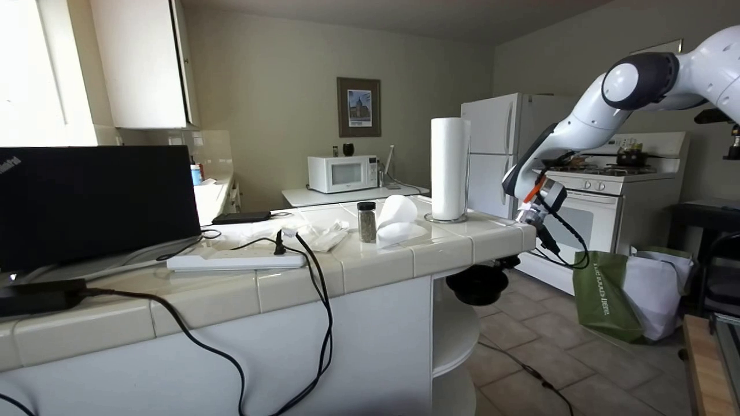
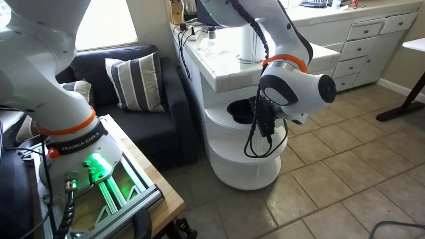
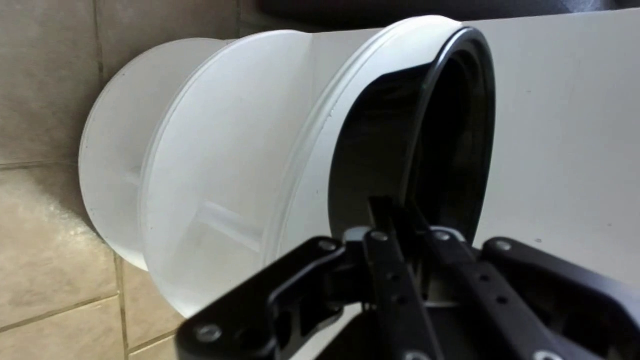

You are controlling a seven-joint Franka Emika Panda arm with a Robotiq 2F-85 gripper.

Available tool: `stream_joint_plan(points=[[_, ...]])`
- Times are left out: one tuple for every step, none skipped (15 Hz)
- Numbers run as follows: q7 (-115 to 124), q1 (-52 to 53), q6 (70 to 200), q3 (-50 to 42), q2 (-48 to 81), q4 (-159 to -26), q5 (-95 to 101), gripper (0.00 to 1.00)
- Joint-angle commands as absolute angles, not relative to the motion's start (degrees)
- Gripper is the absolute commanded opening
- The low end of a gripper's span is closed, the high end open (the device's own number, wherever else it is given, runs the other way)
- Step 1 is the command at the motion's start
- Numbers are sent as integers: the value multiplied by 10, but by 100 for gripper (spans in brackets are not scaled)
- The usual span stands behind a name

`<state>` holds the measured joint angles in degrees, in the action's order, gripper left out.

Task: Move the black bowl to the shelf below the counter

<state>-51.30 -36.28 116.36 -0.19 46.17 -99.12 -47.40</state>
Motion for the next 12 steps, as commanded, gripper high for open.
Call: stream_joint_plan(points=[[-492, -344, 1147, -10, 509, -942, -483, 3], [-489, -340, 1151, -9, 518, -933, -483, 3], [-486, -336, 1152, -8, 527, -923, -483, 3], [-483, -333, 1154, -5, 535, -914, -486, 3], [-475, -329, 1150, -4, 543, -904, -484, 3], [-469, -323, 1150, -4, 552, -893, -481, 3], [-467, -319, 1151, -1, 560, -885, -481, 3], [-465, -315, 1148, 0, 567, -878, -479, 3], [-464, -311, 1146, 2, 577, -868, -478, 3], [-462, -306, 1146, 4, 583, -861, -477, 3], [-463, -304, 1141, 7, 592, -854, -477, 3], [-465, -299, 1139, 8, 600, -847, -476, 3]])
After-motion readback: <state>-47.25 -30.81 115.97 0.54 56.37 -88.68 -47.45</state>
